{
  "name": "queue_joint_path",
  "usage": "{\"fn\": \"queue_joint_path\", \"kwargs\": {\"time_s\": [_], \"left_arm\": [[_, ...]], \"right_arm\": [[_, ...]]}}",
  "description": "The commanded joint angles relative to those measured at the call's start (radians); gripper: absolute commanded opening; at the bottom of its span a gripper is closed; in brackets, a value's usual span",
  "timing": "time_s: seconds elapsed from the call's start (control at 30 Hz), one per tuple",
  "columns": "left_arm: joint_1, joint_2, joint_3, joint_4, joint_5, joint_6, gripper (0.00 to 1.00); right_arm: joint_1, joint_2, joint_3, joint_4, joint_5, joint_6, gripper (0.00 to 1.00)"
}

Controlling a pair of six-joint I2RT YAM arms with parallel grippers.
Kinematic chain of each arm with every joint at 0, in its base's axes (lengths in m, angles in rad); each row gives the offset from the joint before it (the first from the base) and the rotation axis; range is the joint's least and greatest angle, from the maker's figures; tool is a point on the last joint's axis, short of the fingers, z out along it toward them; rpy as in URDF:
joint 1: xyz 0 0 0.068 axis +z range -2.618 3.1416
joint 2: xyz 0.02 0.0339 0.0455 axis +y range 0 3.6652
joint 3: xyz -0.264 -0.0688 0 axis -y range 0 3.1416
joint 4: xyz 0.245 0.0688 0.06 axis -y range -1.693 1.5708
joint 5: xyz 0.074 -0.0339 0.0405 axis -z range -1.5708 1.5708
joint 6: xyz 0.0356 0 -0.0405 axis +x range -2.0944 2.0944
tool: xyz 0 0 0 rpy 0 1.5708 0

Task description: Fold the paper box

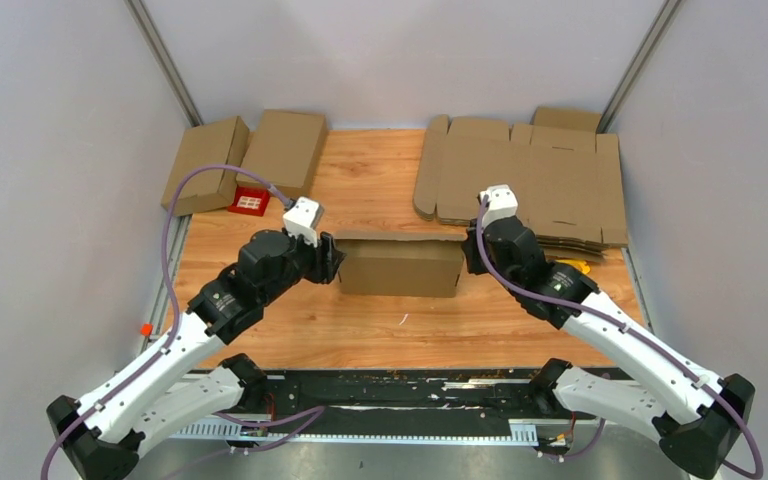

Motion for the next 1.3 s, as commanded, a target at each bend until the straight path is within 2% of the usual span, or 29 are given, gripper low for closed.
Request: {"fn": "queue_joint_path", "kwargs": {"time_s": [0.0,0.2,0.3,0.5,0.63,0.7,0.9,1.13,1.27], "left_arm": [[-0.002,-0.026,0.078,-0.026,-0.006,0.005,0.56],[-0.002,-0.006,0.108,-0.024,-0.022,0.005,0.55],[-0.002,-0.017,0.103,-0.013,-0.059,0.007,0.55],[-0.002,-0.026,0.098,0.008,-0.117,0.008,0.57],[-0.002,-0.015,0.089,0.028,-0.09,0.0,0.62],[-0.002,-0.005,0.089,0.027,-0.077,-0.003,0.62],[-0.001,0.009,0.087,0.041,-0.093,-0.012,0.58],[0.001,0.08,0.139,0.058,-0.117,-0.018,0.52],[0.002,0.1,0.134,0.064,-0.156,-0.018,0.56]], "right_arm": [[0.001,0.026,-0.057,-0.042,-0.059,0.002,0.0],[-0.001,0.034,-0.05,-0.065,-0.056,-0.006,0.0],[0.0,0.021,-0.037,-0.069,-0.056,-0.009,0.05],[0.0,-0.001,0.027,-0.12,-0.059,-0.013,0.35],[0.0,-0.03,0.061,-0.141,-0.084,-0.019,0.64],[0.0,-0.04,0.083,-0.157,-0.109,-0.022,0.71],[-0.003,-0.046,0.154,-0.161,-0.113,-0.009,0.78],[-0.029,0.044,0.251,-0.159,-0.092,0.013,0.77],[-0.069,0.078,0.229,-0.115,-0.094,0.014,0.75]]}}
